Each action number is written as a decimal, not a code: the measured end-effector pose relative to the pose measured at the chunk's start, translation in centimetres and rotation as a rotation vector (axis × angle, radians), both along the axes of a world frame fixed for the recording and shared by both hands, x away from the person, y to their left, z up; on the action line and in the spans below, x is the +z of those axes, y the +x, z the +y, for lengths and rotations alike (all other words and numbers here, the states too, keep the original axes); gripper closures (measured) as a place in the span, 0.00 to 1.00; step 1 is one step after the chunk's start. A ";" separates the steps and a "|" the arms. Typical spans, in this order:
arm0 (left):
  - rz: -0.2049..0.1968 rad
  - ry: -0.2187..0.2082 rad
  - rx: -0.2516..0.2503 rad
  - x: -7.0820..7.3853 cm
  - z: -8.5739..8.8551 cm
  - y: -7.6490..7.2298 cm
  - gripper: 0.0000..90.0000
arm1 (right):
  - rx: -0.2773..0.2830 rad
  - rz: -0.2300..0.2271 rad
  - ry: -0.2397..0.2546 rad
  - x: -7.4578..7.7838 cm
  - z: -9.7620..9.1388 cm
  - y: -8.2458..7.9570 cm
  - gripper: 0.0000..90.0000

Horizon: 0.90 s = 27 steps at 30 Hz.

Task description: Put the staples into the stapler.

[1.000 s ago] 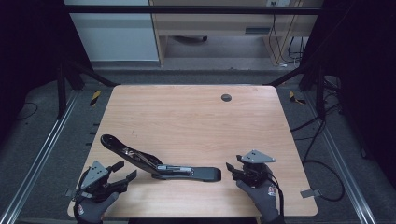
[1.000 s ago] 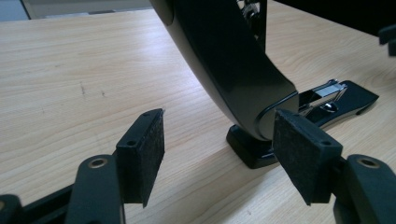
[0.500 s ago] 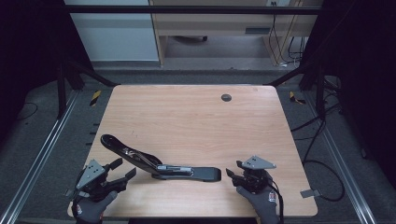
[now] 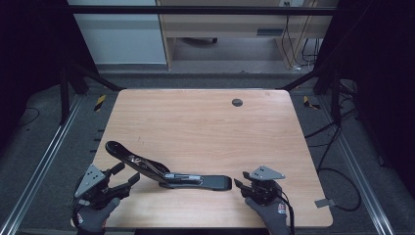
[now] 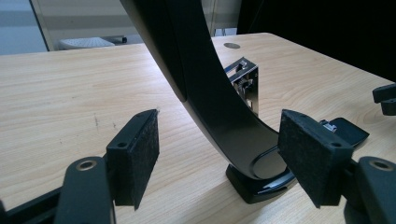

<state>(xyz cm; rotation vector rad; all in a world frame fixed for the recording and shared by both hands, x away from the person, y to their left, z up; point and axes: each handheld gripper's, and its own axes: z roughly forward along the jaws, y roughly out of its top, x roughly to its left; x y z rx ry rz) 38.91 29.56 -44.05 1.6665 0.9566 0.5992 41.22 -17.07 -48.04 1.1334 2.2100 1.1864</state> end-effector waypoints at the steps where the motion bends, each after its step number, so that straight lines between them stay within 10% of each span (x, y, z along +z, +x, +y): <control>1: -0.003 0.000 0.002 0.1 0.0 0.1 0.32 | 0.002 0.000 0.001 0.0 0.0 0.0 0.64; 27: -0.061 0.061 0.013 3.4 1.1 2.3 0.37 | 0.050 0.029 -0.009 -0.3 1.3 -0.2 0.82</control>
